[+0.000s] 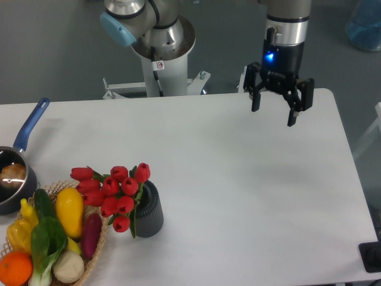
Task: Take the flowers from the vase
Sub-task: 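Move the open gripper toward the red tulips in the black vase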
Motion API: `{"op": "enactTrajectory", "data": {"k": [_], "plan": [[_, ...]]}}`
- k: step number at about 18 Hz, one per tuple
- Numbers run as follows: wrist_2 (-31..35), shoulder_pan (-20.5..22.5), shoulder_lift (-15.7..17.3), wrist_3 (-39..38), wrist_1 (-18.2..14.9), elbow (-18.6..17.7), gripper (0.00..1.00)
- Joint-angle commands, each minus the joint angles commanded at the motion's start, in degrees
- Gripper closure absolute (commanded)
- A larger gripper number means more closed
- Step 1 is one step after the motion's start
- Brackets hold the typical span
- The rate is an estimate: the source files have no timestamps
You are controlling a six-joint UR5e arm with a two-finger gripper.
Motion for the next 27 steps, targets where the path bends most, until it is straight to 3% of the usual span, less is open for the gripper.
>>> {"op": "enactTrajectory", "data": {"k": [3, 9, 21, 27], "plan": [[-5.5, -0.4, -0.5, -4.4, 0.1, 0.1, 0.00], [-15.2, -0.4, -2.5, -4.8, 0.1, 0.1, 0.00], [-19.9, -4.7, -6.4, -4.8, 0.2, -0.7, 0.00], [-20.7, -6.5, -6.8, -4.4, 0.1, -1.6, 0.00]]}}
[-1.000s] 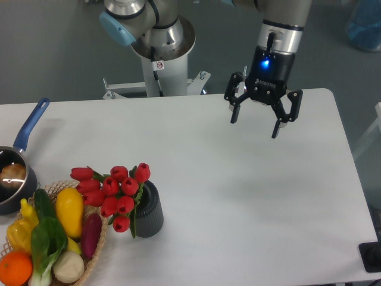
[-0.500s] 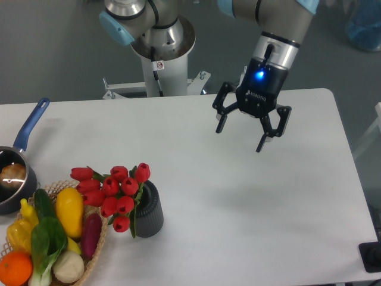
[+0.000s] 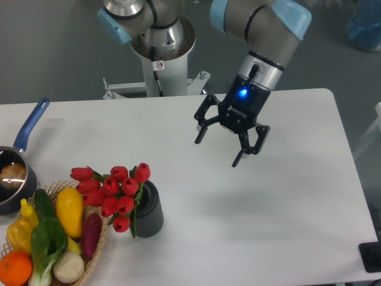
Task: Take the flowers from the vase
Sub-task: 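Move the open gripper toward the red tulips in the black vase, then lower the open gripper around the tulip stems above the vase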
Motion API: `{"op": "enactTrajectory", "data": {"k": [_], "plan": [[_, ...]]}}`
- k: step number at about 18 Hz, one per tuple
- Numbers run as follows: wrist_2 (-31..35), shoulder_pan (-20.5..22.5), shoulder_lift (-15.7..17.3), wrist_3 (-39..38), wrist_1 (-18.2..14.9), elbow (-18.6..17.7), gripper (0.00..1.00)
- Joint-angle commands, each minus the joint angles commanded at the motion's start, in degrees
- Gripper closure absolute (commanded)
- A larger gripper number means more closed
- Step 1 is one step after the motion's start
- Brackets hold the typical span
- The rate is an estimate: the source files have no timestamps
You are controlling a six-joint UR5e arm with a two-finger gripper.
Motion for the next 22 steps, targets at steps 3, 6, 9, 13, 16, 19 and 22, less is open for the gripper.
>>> {"op": "enactTrajectory", "data": {"k": [3, 6, 9, 13, 16, 19, 22], "plan": [[-0.3, -1.3, -1.1, 0.3, 0.2, -0.1, 0.00], [-0.2, -3.2, -2.0, 0.3, 0.3, -0.1, 0.00], [-0.2, -4.9, -2.8, 0.8, 0.4, 0.0, 0.00], [-0.2, -5.8, -3.3, 0.8, 0.4, -0.1, 0.00], [-0.3, -6.9, -3.9, 0.8, 0.4, 0.0, 0.00], [-0.4, -7.7, -4.4, 0.7, 0.5, 0.0, 0.00], [-0.4, -7.8, -4.7, 0.7, 0.5, 0.0, 0.00]]}}
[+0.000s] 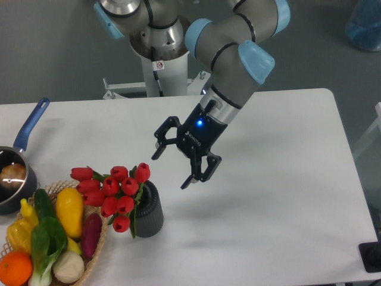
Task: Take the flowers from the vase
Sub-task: 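Lower the open gripper around the tulip stems above the vase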
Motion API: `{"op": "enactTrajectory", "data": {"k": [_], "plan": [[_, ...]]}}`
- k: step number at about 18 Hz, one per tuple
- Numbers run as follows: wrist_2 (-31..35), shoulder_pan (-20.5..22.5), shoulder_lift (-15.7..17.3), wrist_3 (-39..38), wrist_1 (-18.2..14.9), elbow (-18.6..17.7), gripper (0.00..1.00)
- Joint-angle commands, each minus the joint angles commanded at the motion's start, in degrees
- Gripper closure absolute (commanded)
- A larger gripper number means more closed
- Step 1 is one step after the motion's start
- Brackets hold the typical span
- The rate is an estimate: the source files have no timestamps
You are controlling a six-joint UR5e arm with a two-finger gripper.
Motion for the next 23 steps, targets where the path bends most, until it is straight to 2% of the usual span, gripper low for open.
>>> {"op": "enactTrajectory", "data": {"k": [5, 9, 17, 23], "plan": [[-0.3, -0.5, -0.5, -0.4, 0.0, 0.4, 0.00], [-3.6, -1.1, -1.1, -0.8, -0.1, 0.1, 0.00], [-6.2, -1.8, -2.4, -2.2, -0.1, 0.4, 0.00], [-6.2, -2.4, -3.6, -1.8, 1.1, 1.1, 0.00]]}}
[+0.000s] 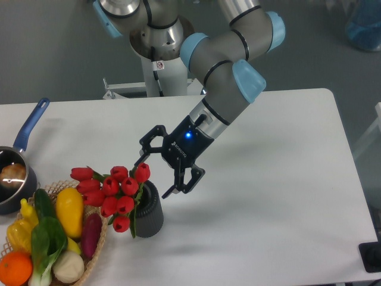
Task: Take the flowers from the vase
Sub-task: 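Lower the open gripper around the tulip stems above the vase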
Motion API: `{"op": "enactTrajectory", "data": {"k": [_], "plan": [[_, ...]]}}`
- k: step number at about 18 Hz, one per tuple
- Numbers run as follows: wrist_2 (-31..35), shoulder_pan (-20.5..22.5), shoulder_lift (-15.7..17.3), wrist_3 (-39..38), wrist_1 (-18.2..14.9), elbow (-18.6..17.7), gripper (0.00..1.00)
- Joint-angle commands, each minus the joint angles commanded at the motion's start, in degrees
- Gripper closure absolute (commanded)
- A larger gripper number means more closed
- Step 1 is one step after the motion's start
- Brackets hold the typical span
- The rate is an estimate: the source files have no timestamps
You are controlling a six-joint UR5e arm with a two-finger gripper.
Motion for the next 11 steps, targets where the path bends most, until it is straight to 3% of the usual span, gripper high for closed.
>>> {"op": "enactTrajectory", "data": {"k": [11], "plan": [[0.0, -2.0, -2.4, 0.1, 0.4, 2.4, 0.00]]}}
